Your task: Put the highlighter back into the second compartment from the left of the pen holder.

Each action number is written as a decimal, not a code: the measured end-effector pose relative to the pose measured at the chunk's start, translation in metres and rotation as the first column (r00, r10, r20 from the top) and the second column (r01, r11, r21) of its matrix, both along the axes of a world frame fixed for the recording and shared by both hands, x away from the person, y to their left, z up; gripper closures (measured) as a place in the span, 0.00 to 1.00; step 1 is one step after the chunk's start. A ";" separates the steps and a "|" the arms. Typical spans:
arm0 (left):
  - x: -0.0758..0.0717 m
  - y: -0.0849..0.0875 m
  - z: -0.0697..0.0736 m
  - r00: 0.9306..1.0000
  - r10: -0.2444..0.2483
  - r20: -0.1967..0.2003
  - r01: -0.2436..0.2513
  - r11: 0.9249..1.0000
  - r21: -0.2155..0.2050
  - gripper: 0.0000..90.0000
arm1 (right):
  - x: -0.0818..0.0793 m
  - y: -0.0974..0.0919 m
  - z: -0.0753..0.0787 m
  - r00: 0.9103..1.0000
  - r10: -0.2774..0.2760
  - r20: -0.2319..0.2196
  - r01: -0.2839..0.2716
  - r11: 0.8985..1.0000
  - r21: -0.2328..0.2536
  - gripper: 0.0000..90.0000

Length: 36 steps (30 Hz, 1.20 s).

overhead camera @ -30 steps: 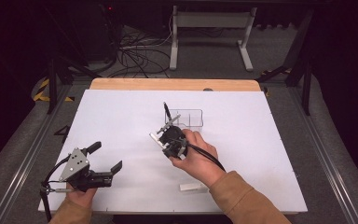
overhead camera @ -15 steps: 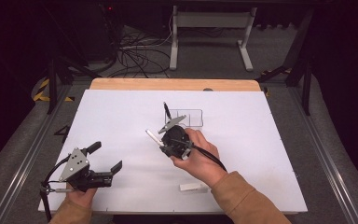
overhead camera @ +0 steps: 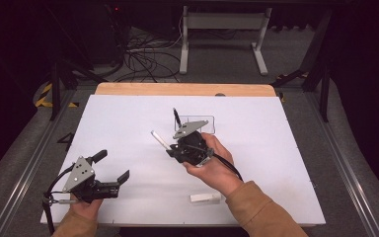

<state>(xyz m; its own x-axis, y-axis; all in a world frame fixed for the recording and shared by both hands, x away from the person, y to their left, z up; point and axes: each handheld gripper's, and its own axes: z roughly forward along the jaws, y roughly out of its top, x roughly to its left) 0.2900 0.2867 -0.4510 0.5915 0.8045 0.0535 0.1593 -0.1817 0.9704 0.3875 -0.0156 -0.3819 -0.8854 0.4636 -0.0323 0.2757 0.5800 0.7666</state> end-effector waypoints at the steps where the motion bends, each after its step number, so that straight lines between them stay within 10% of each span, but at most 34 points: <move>1: 0.000 0.000 0.000 1.000 0.000 0.001 0.000 1.000 0.000 0.02 | 0.001 -0.002 0.001 1.000 0.002 0.010 -0.002 1.000 0.010 0.88; 21: 0.000 0.000 0.000 1.000 -0.001 -0.002 0.001 1.000 0.002 0.02 | 0.014 -0.031 0.015 0.993 -0.028 0.111 0.000 0.968 0.250 0.88; 36: 0.000 0.000 0.000 1.000 -0.001 -0.002 0.001 1.000 0.001 0.02 | 0.026 -0.049 0.019 0.970 -0.158 0.185 0.088 0.938 0.335 0.88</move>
